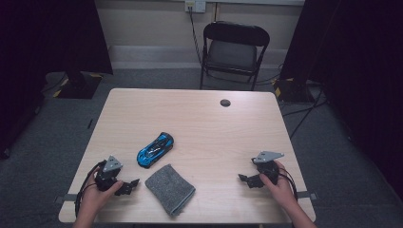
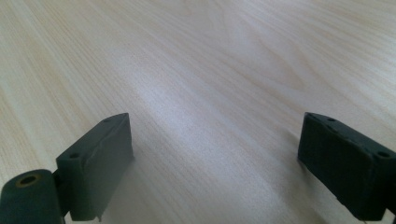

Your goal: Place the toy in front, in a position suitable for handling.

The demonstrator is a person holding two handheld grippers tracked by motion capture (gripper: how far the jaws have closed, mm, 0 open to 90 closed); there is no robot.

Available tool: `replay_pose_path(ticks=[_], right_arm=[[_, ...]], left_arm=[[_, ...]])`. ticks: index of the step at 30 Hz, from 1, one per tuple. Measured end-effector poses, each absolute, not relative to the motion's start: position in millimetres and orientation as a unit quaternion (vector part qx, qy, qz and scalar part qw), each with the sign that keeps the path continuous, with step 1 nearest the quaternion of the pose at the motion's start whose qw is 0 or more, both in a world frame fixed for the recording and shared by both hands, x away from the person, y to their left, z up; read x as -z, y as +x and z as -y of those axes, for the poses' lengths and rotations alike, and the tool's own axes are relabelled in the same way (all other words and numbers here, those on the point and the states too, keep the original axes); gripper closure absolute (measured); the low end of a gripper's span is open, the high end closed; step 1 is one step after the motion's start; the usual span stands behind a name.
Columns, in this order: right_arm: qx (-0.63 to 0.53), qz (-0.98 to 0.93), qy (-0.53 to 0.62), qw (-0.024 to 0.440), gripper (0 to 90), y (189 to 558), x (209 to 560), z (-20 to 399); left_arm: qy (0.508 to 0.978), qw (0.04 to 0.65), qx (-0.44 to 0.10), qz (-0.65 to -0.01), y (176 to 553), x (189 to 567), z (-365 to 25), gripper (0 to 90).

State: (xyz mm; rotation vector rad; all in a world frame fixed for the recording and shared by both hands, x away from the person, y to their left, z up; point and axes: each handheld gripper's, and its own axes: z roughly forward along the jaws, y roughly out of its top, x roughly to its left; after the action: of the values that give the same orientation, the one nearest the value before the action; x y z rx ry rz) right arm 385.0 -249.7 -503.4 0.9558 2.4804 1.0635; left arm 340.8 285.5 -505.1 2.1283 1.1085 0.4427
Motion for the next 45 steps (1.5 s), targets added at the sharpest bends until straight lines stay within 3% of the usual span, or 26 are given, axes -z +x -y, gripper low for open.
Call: replay_pose_path(ticks=[12, 15, 16, 17, 28, 45], right_arm=[[-0.368, -0.859, 0.328, 0.139, 9.4, 385, 503, 250], [-0.369, -0.859, 0.326, 0.138, 9.5, 385, 503, 250], [-0.368, -0.859, 0.327, 0.138, 9.4, 385, 503, 250], [-0.369, -0.859, 0.326, 0.138, 9.4, 385, 503, 250], [-0.369, -0.859, 0.326, 0.139, 9.4, 385, 503, 250], [-0.369, -0.859, 0.326, 0.138, 9.4, 385, 503, 250]], left_arm=[[0.814, 0.341, -0.172, -0.438, 340, 504, -285, 0.7], [0.812, 0.334, -0.171, -0.447, 340, 501, -284, 5.9], [0.808, 0.34, -0.166, -0.451, 340, 498, -284, 14.7], [0.805, 0.343, -0.157, -0.458, 340, 497, -284, 18.0], [0.786, 0.372, -0.137, -0.475, 355, 466, -285, 15.7], [0.808, 0.362, -0.128, -0.447, 418, 449, -237, 15.9]])
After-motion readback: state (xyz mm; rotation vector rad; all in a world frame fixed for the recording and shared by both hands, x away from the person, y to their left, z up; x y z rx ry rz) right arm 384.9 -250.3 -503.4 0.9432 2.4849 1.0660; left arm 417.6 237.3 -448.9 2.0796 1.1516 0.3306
